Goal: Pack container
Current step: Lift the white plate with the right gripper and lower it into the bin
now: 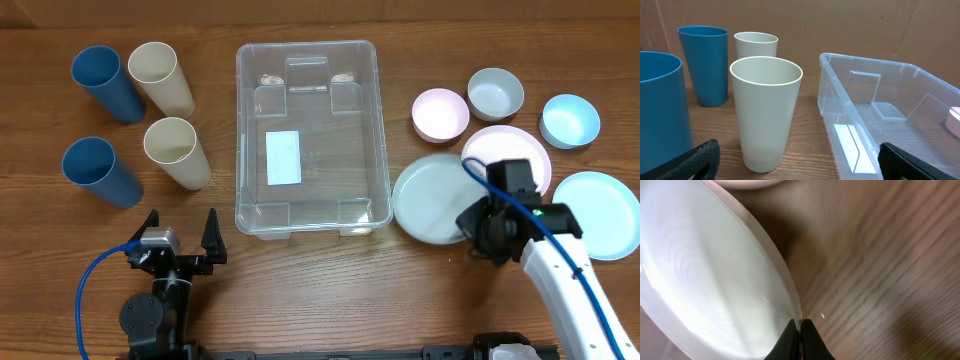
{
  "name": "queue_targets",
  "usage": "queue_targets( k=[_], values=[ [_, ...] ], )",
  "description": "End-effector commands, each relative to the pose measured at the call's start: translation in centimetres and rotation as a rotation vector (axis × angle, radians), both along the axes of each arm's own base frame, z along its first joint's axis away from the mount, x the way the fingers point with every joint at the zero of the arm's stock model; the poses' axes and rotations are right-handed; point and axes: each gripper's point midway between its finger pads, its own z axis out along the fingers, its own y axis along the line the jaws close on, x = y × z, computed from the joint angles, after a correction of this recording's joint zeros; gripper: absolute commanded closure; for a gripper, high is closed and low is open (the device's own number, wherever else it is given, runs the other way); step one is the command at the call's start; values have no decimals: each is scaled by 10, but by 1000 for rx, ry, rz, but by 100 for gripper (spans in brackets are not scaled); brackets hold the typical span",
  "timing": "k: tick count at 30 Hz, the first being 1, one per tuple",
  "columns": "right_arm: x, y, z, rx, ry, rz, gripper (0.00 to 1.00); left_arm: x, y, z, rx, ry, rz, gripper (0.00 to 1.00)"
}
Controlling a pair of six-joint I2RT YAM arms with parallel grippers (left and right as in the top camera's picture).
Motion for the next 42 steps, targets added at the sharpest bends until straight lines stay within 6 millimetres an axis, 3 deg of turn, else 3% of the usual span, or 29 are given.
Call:
queue_targets(
  k=[1,6,11,16,18,21,29,35,42],
  values=[
    [19,-21,31,-110,-77,6,96,0,1,1,20,-8,3,0],
    [30,-41,57,-182,-118,10,96,0,1,1,20,-8,3,0],
    [55,-50,110,-229,-239,93,96,0,1,1,20,-8,3,0],
    [84,-19,184,-165,-451,321,96,0,1,1,20,-8,3,0],
    [90,7,211,-71,-549,436,96,0,1,1,20,-8,3,0],
    [90,40,228,70,-630,553,96,0,1,1,20,-8,3,0],
    [88,120,219,188,-614,789,96,0,1,1,20,-8,3,0],
    [101,169,159,158,-431,896,96,0,1,1,20,-8,3,0],
    [119,204,88,185,-269,956,96,0,1,1,20,-8,3,0]
  ],
)
